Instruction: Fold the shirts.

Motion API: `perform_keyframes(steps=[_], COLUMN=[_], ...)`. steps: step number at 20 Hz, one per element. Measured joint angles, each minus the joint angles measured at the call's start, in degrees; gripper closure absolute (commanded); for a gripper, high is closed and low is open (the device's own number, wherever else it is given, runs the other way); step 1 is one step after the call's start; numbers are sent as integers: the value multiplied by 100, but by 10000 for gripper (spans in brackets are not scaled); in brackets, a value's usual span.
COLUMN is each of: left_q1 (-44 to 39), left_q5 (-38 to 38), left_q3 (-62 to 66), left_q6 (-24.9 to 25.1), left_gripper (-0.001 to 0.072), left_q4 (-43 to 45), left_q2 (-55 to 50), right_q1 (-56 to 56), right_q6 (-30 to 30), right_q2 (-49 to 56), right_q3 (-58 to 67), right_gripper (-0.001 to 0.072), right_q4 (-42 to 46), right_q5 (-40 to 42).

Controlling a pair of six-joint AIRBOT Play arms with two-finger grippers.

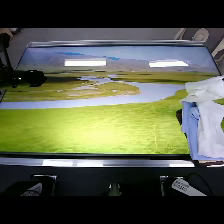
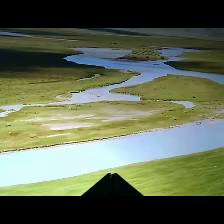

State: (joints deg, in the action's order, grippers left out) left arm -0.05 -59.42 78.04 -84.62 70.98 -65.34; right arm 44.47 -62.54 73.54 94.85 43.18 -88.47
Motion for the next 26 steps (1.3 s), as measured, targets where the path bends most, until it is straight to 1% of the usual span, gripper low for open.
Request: perform_keyframes(steps=[2, 4, 8, 11, 14, 15, 16, 17, 18, 20, 22, 23, 24, 26], left_q1=[0, 0, 0, -13, -68, -98, -138, -175, -219, -315, -402, -444, -492, -595], left_q5=[90, 170, 254, 313, 330, 332, 337, 341, 343, 343, 334, 332, 332, 315], left_q3=[-2, -2, -2, -2, -4, -4, -4, -4, -4, -4, 20, 55, 125, 391], left_q6=[9, 17, 42, 57, 61, 61, 61, 61, 61, 63, 63, 63, 63, 74], left_gripper=[682, 682, 682, 682, 682, 682, 682, 682, 681, 681, 682, 683, 684, 685], left_q4=[0, 0, 0, 0, -17, -22, -26, -28, -35, -42, -81, -114, -133, -131], left_q2=[0, 0, 0, 0, 0, 0, 0, 0, 0, 0, 0, 0, -2, -55], right_q1=[483, 887, 1248, 1329, 1368, 1373, 1375, 1377, 1381, 1381, 1381, 1381, 1381, 1386], right_q6=[-13, -48, -33, 20, 44, 39, 28, 20, 20, 146, 369, 490, 584, 743], right_q2=[-149, -275, -396, -577, -962, -1062, -1143, -1198, -1237, -1294, -1318, -1329, -1335, -1335], right_q3=[98, 151, 20, -706, -1895, -2267, -2634, -2929, -3158, -3359, -3147, -2883, -2579, -1823], right_gripper=[692, 692, 692, 692, 690, 635, 410, 151, 18, 10, 16, 23, 49, 54], right_q4=[136, 505, 1720, 2625, 3427, 3536, 3598, 3663, 3694, 3744, 3801, 3805, 3788, 3508], right_q5=[-326, -507, -992, -1211, -1023, -866, -695, -603, -452, -111, 223, 459, 713, 1379])
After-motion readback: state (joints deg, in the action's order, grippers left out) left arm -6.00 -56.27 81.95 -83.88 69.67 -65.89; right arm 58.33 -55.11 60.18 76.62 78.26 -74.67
